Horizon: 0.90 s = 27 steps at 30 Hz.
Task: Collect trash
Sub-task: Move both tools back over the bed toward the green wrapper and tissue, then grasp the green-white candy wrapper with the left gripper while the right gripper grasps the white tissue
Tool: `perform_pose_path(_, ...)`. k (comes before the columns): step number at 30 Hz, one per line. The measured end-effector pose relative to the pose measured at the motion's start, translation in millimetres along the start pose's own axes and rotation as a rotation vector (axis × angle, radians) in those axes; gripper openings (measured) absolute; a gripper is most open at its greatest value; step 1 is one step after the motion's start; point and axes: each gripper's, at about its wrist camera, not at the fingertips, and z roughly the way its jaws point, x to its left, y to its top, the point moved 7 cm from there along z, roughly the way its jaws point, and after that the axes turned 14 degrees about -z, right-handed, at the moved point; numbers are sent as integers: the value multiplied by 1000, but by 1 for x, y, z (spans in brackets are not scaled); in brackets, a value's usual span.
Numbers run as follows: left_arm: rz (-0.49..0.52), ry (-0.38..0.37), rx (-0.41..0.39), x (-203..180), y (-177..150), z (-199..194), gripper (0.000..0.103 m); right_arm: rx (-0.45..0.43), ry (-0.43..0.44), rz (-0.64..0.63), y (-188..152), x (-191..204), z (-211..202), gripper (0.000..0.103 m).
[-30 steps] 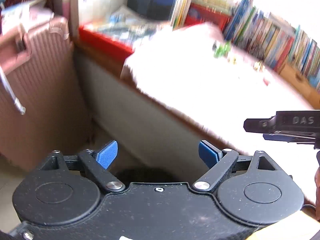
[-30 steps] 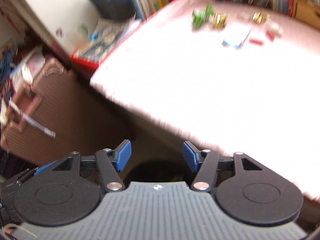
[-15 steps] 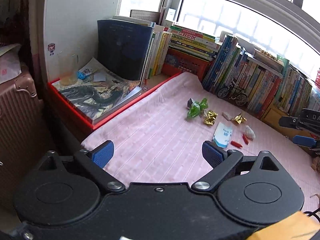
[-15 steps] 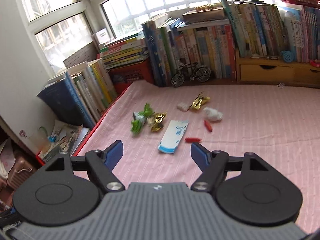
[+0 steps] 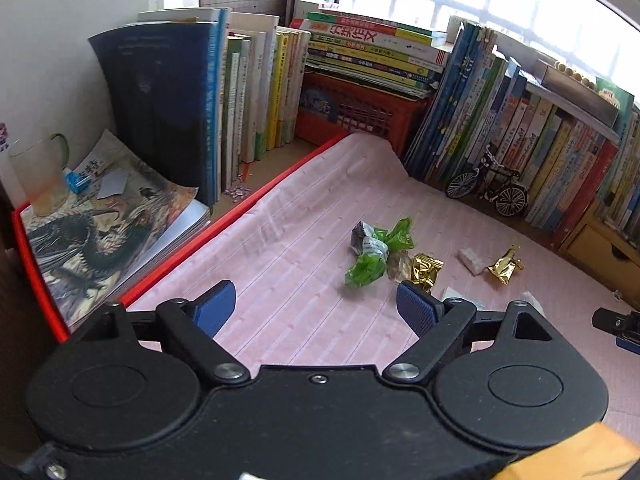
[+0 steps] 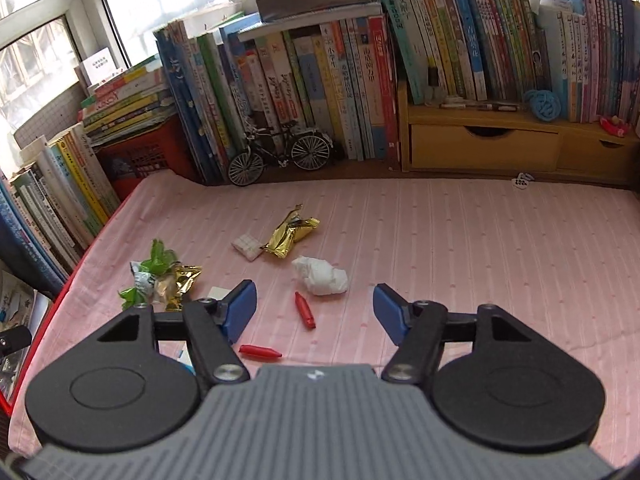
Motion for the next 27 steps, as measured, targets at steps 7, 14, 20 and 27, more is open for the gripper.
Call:
perform_pose_path(7, 32, 47, 41, -41, 6, 73, 87, 49, 39, 58, 0, -13, 57, 77)
perform_pose_path(14, 53, 101, 84, -68, 3, 132, 79, 54, 36, 144, 2, -19, 85, 73)
perform_pose_path(20, 68, 106, 104, -85, -2, 160, 76, 74, 47, 161, 2, -15, 106, 70)
perform_pose_path(27, 75, 155, 129, -84, -11, 184, 74, 146, 54, 190, -10, -12, 134, 66)
